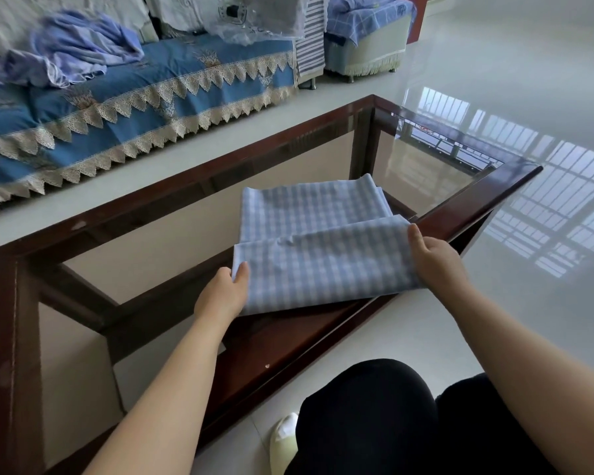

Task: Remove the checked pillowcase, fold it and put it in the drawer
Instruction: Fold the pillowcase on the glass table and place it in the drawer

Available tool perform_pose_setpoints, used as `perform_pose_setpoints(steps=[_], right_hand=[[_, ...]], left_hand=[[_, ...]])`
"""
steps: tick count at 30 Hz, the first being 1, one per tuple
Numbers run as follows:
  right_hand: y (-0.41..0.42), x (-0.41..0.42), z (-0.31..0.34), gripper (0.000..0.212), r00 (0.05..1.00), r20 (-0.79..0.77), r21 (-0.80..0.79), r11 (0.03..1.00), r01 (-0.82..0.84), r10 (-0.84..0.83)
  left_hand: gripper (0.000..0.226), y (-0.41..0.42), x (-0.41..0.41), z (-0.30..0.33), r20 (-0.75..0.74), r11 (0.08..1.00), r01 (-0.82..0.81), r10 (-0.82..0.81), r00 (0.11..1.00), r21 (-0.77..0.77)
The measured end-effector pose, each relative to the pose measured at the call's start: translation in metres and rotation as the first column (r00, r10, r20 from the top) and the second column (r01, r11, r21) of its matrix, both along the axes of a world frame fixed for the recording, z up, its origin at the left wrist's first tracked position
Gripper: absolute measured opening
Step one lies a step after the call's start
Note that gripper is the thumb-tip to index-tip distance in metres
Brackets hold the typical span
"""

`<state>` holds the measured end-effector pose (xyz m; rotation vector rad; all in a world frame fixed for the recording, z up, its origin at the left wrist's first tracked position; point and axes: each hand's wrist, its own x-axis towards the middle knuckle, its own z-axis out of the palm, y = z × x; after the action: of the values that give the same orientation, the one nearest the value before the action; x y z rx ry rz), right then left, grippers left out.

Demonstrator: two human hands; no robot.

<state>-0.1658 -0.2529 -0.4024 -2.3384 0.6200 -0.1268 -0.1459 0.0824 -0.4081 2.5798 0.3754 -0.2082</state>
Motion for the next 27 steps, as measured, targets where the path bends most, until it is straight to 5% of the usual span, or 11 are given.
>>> perform_pose_setpoints(steps=[2,5,11,13,15,17,19,21,24,27], right_hand=[[0.000,0.000,-0.002,0.051,0.999,0.054,-0.050,0.999,-0.002,0.005],[-0.008,0.002,-0.014,0.038,0.995,-0.071,-0.125,0.989,-0.074,0.066],[-0.008,-0.002,-0.008,0.022,0.976,-0.210,-0.096,0.992,-0.076,0.055],[0.002,-0.006,0.004,0.035,0.995,-0.056,-0.300,0.949,-0.100,0.087],[0.023,-0.008,0.015,0.053,0.920,0.232,-0.515,0.842,-0.160,0.317],[0.045,-0.003,0.018,0.062,0.850,0.124,-0.626,0.705,-0.334,0.513],[0.058,0.001,0.003,0.072,0.796,-0.238,-0.526,0.615,-0.587,0.557],[0.054,0.003,-0.013,0.084,0.720,-0.413,-0.386,0.609,-0.693,0.557],[0.027,0.005,-0.016,0.092,0.709,-0.340,-0.316,0.635,-0.705,0.618],[-0.009,-0.002,-0.020,0.051,0.801,-0.089,-0.195,0.778,-0.597,0.592]], left_hand=[[0.048,-0.001,-0.001,-0.001,0.048,1.000,-0.025,0.025,0.999,-0.010],[0.041,0.002,-0.004,-0.005,0.082,1.000,-0.003,0.004,0.997,-0.018],[0.031,0.002,-0.003,0.007,-0.049,0.989,0.037,-0.030,0.998,0.142],[0.040,-0.005,-0.005,0.016,0.063,0.906,0.063,-0.098,0.993,0.420],[0.050,-0.023,-0.005,0.023,0.229,0.812,0.159,-0.337,0.913,0.562],[0.060,-0.047,-0.003,0.023,0.125,0.747,0.421,-0.551,0.825,0.515],[0.068,-0.065,-0.003,0.008,-0.103,0.682,0.622,-0.637,0.764,0.385],[0.070,-0.059,-0.001,-0.006,-0.171,0.663,0.678,-0.663,0.729,0.317],[0.089,-0.021,0.008,-0.013,-0.115,0.650,0.702,-0.705,0.700,0.290],[0.081,0.014,0.008,-0.018,0.076,0.812,0.583,-0.581,0.810,-0.004]])
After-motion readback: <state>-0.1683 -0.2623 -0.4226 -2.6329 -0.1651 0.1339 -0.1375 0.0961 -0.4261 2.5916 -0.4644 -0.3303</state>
